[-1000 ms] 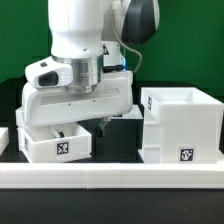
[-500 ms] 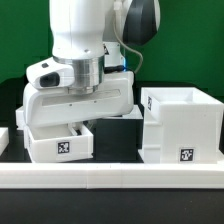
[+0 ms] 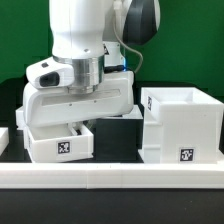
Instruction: Assemble drawer
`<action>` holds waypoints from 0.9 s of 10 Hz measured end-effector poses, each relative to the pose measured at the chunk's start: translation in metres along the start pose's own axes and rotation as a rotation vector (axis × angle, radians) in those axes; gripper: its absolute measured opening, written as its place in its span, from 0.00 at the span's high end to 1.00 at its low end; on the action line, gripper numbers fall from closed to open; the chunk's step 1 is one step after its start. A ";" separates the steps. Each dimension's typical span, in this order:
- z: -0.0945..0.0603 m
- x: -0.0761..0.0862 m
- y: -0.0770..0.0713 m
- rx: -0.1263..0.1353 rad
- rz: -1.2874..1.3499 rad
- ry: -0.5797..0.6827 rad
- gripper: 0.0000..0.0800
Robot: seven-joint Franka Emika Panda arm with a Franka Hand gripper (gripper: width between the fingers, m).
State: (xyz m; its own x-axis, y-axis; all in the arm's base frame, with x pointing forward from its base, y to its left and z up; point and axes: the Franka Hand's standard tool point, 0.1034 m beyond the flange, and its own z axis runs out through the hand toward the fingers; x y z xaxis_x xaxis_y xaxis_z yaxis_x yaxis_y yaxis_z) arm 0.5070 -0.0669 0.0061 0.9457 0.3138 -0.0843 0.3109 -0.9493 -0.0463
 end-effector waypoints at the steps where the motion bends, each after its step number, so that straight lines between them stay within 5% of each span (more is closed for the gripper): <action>1: -0.003 0.003 -0.002 -0.006 -0.021 -0.001 0.95; 5: -0.013 0.017 -0.020 -0.002 -0.189 -0.009 0.95; 9: -0.011 0.016 -0.019 0.001 -0.281 -0.014 0.95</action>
Offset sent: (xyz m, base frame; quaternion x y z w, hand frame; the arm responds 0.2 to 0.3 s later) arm 0.0146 0.0259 0.0102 0.0261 -0.0125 -0.1512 0.9881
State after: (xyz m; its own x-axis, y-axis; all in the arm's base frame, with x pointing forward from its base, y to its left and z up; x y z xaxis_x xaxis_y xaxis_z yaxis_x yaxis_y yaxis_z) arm 0.5167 -0.0438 0.0169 0.8209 0.5652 -0.0815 0.5609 -0.8249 -0.0706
